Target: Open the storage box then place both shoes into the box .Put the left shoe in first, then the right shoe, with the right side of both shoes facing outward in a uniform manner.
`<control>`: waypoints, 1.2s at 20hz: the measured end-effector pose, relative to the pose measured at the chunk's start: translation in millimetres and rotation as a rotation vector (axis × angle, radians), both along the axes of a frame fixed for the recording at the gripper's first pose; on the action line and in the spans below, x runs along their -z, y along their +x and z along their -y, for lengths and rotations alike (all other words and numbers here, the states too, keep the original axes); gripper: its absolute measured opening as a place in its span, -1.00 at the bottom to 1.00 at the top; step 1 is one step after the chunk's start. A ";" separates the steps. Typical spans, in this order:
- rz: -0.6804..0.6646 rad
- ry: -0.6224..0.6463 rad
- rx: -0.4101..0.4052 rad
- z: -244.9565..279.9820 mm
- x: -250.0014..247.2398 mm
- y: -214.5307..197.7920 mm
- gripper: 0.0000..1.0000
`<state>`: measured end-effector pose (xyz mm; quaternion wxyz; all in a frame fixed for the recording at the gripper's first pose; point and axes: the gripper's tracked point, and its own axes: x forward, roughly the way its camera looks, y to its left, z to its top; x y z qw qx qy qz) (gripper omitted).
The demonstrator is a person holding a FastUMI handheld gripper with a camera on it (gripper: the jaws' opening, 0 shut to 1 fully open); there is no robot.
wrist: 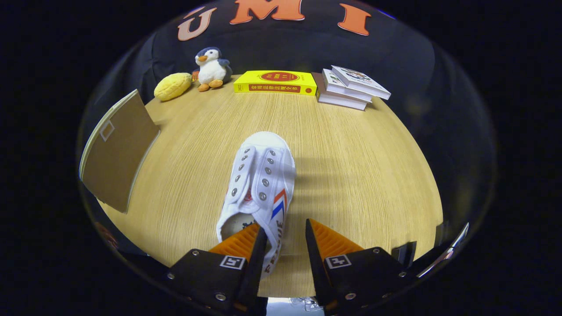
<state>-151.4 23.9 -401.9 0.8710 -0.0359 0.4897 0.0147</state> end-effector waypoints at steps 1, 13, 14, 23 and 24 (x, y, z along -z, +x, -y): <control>-0.002 0.004 0.002 -0.8 3.6 2.0 0.01; -0.011 0.076 0.110 0.2 7.2 18.5 -0.93; -0.008 0.074 0.116 0.5 5.5 21.3 -0.95; 0.097 0.206 0.179 -36.3 -63.2 57.4 -0.98; 0.109 0.228 0.184 -42.7 -70.6 61.2 -0.98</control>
